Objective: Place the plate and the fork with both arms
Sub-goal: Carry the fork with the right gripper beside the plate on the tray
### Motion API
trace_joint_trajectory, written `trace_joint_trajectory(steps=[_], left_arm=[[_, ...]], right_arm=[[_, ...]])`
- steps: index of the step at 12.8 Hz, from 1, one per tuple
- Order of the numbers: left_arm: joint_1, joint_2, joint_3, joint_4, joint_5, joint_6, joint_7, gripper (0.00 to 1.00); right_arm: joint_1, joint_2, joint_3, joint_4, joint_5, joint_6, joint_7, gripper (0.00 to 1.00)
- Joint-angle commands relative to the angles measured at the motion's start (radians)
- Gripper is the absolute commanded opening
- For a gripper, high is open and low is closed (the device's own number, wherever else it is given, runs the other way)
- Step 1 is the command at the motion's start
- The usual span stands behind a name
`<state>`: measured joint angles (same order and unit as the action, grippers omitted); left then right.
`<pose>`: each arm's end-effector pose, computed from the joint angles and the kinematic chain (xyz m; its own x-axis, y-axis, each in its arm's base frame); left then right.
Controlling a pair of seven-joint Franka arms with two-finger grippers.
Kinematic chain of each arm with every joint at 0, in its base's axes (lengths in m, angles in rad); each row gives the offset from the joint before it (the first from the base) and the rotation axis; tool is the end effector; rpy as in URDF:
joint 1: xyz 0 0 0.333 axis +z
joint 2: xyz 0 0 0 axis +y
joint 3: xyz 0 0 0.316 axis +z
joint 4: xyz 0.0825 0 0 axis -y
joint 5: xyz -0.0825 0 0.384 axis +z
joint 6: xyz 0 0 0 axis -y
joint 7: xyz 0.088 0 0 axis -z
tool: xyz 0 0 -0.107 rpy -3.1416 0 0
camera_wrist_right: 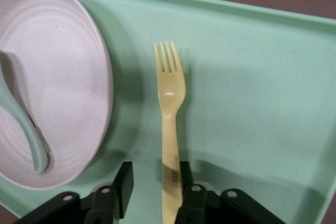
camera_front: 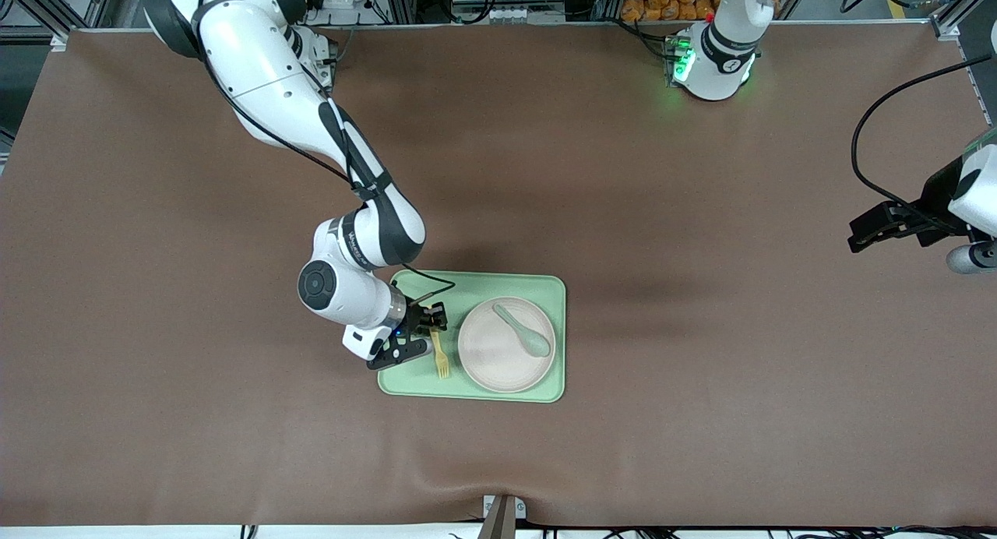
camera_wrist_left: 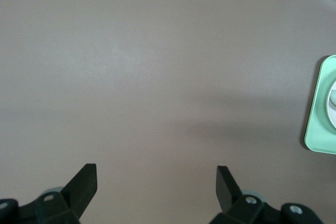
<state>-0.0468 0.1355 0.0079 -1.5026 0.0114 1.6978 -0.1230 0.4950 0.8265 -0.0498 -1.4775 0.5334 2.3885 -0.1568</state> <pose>0.6069 -0.0229 0.5899 0.9947 0.0825 0.0607 0.0829 -0.9965 -0.0050 0.6508 0.3228 0.1928 0.9710 0.2265 0.0770 0.2392 -0.9101 -0.3383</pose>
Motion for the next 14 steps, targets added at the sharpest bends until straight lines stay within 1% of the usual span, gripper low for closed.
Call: trace_joint_trajectory(steps=[1,2,7,9,11,12,14], left_arm=[[0.001,0.001,-0.003,0.01,0.027,0.0,-0.006,1.0],[0.001,0.001,-0.003,0.012,0.027,0.0,-0.006,1.0],[0.002,0.0,-0.003,0.01,0.025,0.0,-0.006,1.0],[0.002,0.0,-0.003,0.01,0.025,0.0,-0.006,1.0],[0.004,0.0,-0.003,0.012,0.025,0.0,-0.006,1.0],[0.005,0.001,-0.003,0.012,0.025,0.0,-0.006,1.0],[0.007,0.0,-0.005,0.008,0.018,-0.001,-0.004,1.0]], right_arm=[[-0.015,-0.05,0.011,-0.052,0.026,0.008,-0.001,0.94],[-0.015,-0.064,0.01,-0.052,0.025,0.006,-0.001,1.0],[-0.004,-0.135,0.007,-0.041,0.013,-0.047,-0.001,1.0],[-0.006,-0.179,0.001,-0.035,0.011,-0.127,0.0,1.0],[-0.006,-0.217,-0.022,-0.029,0.01,-0.202,-0.001,1.0],[-0.01,-0.233,-0.031,-0.021,0.0,-0.233,-0.001,1.0],[-0.016,-0.266,-0.05,-0.015,-0.047,-0.284,0.0,1.0]])
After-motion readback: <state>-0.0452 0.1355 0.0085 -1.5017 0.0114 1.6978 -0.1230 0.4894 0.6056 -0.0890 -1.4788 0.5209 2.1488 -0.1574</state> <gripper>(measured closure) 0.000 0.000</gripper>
